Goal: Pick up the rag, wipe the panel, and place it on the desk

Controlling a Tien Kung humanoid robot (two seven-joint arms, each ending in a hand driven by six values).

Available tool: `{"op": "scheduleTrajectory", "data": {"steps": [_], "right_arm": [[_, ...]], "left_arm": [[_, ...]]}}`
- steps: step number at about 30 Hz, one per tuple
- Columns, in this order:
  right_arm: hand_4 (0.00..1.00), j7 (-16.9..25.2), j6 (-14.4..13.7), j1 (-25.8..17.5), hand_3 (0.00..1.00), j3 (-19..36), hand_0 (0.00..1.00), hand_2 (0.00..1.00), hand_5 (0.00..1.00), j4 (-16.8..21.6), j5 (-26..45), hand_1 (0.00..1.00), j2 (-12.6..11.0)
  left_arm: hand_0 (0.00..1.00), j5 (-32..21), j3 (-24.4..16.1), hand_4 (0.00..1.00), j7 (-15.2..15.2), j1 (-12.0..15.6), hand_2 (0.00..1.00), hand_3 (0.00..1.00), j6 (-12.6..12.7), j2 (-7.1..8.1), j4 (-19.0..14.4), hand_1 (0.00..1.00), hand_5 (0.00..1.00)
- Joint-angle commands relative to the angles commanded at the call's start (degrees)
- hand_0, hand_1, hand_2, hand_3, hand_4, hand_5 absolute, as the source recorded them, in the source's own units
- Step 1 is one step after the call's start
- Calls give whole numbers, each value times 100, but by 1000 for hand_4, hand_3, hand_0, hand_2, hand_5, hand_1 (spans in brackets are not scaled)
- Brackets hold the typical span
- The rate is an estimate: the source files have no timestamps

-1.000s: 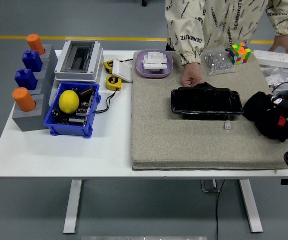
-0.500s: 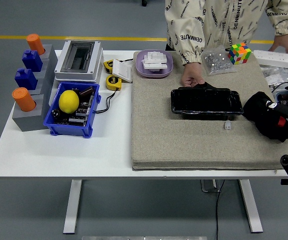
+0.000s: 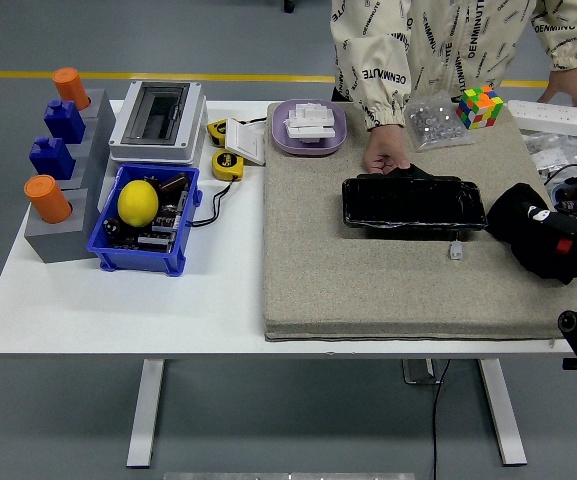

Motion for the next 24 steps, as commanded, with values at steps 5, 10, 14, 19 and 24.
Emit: {"op": "scheduleTrajectory", "data": {"steps": [5, 10, 14, 19, 24], "right_arm": [[998, 47, 21, 84, 724, -111, 680, 718, 633, -299, 24, 655, 66], [998, 85, 13, 93, 723, -164, 682, 718, 633, -499, 45, 655, 138], [998, 116, -4, 88, 724, -184, 682, 717, 633, -583, 63, 655, 184], [998, 147, -39, 105, 724, -182, 682, 717, 633, -695, 85, 655, 222], [998, 178, -59, 120, 723, -198, 683, 717, 632, -725, 106, 655, 234]], "left_arm": [[604, -10, 8, 628, 0, -1, 657, 561, -1, -8, 2, 642, 445], [604, -21, 22, 628, -1, -11, 657, 560, -3, -17, -1, 642, 445], [604, -34, 46, 628, 1, -5, 658, 561, -2, -17, 6, 642, 445], [604, -46, 74, 628, -1, -4, 658, 561, -4, -16, 1, 642, 445], [604, -66, 111, 627, 0, -7, 657, 561, -6, -12, 4, 642, 445]]}}
